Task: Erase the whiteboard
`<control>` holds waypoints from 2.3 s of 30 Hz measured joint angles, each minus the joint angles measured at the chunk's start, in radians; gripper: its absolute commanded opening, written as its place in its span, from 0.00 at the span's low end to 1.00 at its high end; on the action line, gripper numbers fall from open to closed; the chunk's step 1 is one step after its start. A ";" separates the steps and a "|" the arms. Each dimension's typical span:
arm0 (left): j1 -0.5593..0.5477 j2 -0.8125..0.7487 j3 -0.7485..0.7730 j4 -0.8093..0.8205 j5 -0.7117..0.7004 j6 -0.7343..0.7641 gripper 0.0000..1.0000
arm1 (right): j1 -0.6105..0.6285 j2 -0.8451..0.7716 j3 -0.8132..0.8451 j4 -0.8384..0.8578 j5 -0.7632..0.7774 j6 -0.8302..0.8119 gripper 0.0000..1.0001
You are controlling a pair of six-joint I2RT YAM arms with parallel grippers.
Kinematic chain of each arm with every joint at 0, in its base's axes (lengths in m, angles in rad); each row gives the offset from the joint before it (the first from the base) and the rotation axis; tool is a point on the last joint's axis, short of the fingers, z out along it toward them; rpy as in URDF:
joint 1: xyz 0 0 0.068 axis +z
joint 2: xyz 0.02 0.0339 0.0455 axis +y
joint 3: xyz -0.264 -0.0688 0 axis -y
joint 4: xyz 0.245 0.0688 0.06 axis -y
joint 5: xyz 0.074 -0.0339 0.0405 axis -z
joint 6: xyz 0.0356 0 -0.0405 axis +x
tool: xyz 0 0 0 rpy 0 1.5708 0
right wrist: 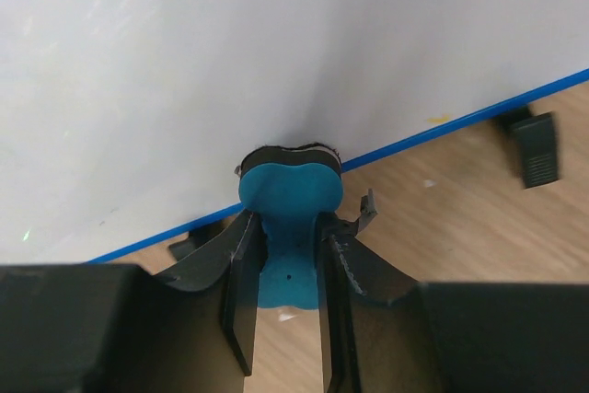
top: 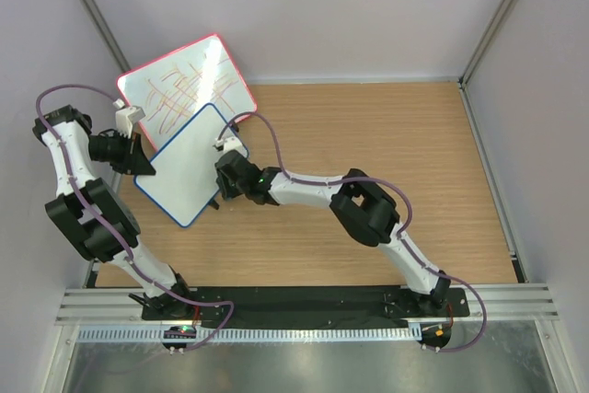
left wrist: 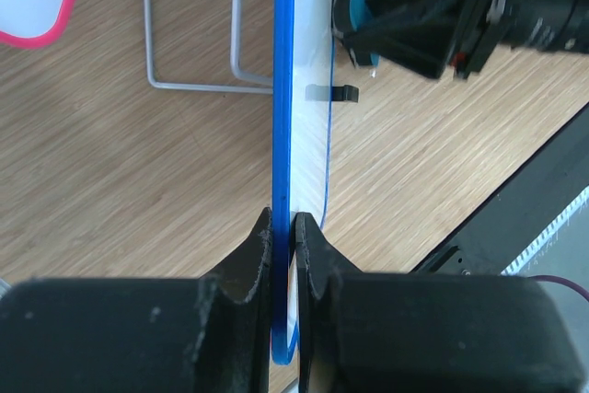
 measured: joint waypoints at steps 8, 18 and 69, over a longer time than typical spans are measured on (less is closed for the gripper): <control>-0.001 0.000 0.002 0.000 0.001 0.000 0.00 | 0.037 0.005 0.003 -0.018 -0.014 -0.013 0.01; -0.001 0.000 0.005 0.007 0.011 0.000 0.00 | -0.076 0.005 0.038 -0.029 0.013 -0.029 0.01; -0.007 -0.008 0.034 0.004 -0.040 0.027 0.00 | -0.092 0.030 0.009 0.011 -0.064 0.083 0.01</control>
